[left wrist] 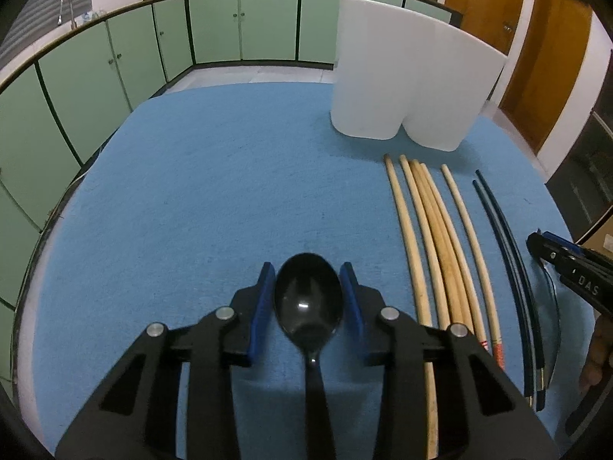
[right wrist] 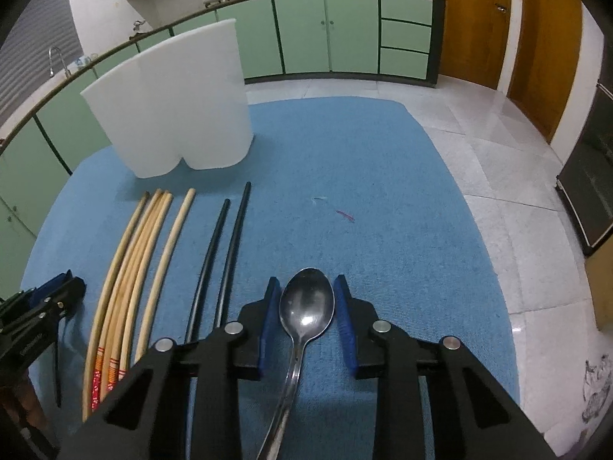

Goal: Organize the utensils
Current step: 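Grasp the black spoon with the left gripper while the right gripper grasps the silver spoon, then carry both spoons over the white holder and open both grippers to drop them in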

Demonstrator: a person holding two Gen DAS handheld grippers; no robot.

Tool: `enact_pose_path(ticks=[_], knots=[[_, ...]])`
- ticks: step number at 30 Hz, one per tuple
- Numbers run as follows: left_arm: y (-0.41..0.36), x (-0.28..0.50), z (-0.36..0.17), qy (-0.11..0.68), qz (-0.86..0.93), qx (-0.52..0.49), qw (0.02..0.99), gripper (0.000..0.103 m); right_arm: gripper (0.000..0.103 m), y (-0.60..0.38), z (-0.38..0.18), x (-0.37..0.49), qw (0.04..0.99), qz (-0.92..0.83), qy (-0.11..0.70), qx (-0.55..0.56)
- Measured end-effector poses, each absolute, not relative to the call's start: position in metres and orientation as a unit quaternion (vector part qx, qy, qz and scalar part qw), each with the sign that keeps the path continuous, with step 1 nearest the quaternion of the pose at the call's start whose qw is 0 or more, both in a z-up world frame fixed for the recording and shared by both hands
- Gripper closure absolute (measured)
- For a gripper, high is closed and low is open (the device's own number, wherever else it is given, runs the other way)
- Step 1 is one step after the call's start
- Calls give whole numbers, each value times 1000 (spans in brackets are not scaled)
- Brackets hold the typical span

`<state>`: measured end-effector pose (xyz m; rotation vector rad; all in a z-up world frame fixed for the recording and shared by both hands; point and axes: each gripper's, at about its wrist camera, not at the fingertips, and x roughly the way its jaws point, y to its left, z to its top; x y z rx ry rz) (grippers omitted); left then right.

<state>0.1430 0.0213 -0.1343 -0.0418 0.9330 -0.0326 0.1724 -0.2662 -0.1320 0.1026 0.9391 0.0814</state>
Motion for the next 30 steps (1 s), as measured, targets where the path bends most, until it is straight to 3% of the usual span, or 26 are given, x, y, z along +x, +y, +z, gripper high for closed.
enact_pose_path(ticks=[4,17,30], knots=[[19,135,-128,427,-25,-26,904,70,75,-272,-126,163,897,57,434,65],[13,113,-67,298,-45,-50,952,70,75,-293,-46,122,952,117,270,83],[5,174,16,186,-79,-73,977,70,75,-304,36,171,969,151,176,87]])
